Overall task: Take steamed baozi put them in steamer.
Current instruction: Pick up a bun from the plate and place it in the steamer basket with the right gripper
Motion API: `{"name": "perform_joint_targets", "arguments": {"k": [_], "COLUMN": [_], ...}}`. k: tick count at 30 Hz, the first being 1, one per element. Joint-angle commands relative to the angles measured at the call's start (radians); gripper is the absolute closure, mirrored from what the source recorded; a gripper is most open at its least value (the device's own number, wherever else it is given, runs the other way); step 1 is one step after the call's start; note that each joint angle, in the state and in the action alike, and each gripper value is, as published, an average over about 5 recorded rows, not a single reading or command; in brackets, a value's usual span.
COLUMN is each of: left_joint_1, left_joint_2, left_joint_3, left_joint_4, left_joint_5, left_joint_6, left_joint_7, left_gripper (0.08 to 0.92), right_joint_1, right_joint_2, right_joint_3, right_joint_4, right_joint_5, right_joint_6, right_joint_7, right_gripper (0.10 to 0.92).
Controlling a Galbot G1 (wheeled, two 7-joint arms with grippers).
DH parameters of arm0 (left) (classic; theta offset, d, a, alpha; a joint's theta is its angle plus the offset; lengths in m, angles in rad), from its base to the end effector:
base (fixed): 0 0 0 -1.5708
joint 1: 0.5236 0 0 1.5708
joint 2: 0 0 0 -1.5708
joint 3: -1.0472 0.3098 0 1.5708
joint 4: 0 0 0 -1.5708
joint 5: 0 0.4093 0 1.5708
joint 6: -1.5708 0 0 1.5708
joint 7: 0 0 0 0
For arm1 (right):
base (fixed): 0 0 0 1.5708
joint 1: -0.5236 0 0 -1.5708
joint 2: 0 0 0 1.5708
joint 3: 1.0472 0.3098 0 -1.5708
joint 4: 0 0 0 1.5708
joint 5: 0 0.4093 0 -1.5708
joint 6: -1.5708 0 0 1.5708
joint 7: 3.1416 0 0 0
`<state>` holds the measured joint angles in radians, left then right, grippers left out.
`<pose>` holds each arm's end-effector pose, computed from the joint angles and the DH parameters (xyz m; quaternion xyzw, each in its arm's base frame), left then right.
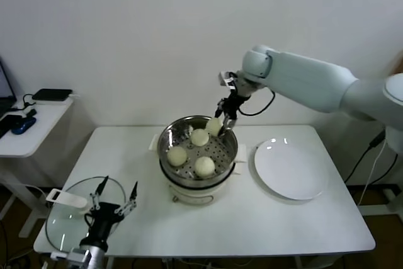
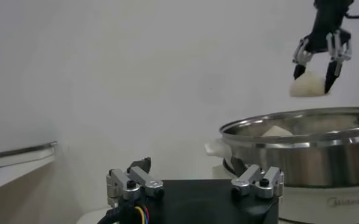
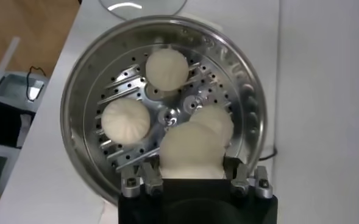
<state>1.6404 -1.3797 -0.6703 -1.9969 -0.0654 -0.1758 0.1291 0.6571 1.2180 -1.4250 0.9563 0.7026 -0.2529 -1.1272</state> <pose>0.2343 0.0802 -0.3120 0.0522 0.9947 0.0882 0.0065 0.6305 0.1031 -0.0398 0.5946 -0.5563 0.4752 0.3334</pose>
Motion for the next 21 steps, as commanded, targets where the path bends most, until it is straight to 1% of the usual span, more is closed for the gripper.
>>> {"name": "perform_joint_targets", "arguments": {"k": [1, 11, 21], "left_joint_1": [-0.001, 0.002, -0.005], "left_joint_2": [0.011, 0.008, 0.009], "left_joint_3": [-0.004, -0.004, -0.002], "left_joint_4": [0.002, 0.007, 0.005], "left_joint_5": [-0.007, -0.008, -0.006], "left_joint_6": [0.003, 0.0, 0.006], "left_joint_7": [0.001, 0.001, 0.001], "left_gripper": [0.177, 0.177, 0.177], "right_joint_1": [-0.05, -0.084, -0.107], "right_joint_2": [0.089, 0.064, 0.055], "right_joint_3": [-0.041, -0.045, -0.04], "right_joint_4": [-0.045, -0.058, -0.067], "right_joint_5": [0.02, -0.049, -0.077], "right_joint_6": [-0.011, -0.005, -0.001], "right_joint_7": [0.01, 0.008, 0.008], "right_gripper": [0.347, 0.347, 0.347]}}
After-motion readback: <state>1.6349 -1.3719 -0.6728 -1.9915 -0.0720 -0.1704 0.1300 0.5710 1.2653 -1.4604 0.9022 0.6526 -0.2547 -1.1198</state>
